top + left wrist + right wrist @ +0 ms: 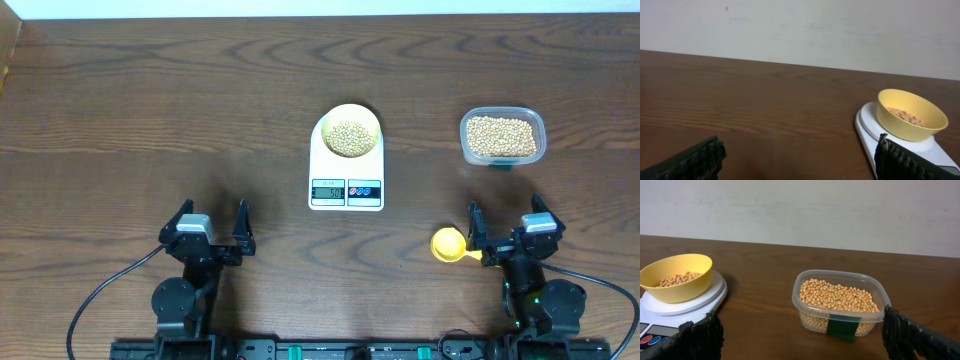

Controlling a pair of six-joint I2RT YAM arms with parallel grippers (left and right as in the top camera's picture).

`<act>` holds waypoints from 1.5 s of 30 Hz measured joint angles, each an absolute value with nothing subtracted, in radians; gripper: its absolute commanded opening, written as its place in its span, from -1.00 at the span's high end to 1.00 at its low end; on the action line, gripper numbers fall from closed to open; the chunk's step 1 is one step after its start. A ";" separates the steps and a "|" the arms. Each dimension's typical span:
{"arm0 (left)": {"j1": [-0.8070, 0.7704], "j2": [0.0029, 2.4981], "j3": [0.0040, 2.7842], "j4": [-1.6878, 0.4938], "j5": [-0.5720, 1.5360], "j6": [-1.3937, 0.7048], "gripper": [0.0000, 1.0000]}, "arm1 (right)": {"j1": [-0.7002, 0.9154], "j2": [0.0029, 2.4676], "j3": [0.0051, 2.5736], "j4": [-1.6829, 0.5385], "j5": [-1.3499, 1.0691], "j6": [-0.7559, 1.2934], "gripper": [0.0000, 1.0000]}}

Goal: Scoop item into bowl and weigh 50g on scale

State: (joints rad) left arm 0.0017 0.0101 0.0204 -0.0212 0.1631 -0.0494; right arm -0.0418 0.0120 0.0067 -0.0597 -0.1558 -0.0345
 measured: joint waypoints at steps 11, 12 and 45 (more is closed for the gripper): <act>-0.037 0.010 0.022 -0.030 0.097 -0.056 -0.96 | -0.042 0.012 0.007 -0.059 -0.156 -0.035 -0.98; -0.037 0.010 0.022 -0.030 0.097 -0.056 -0.96 | -0.042 0.012 0.007 -0.059 -0.155 -0.035 -0.98; -0.033 0.010 0.022 -0.030 0.094 -0.056 -0.96 | -0.042 0.012 0.007 -0.060 -0.156 -0.035 -0.99</act>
State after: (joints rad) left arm -0.0326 0.0101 0.0216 -0.0296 0.0937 -0.0559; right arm -0.0418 0.0120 0.0067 -0.0597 -0.1558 -0.0345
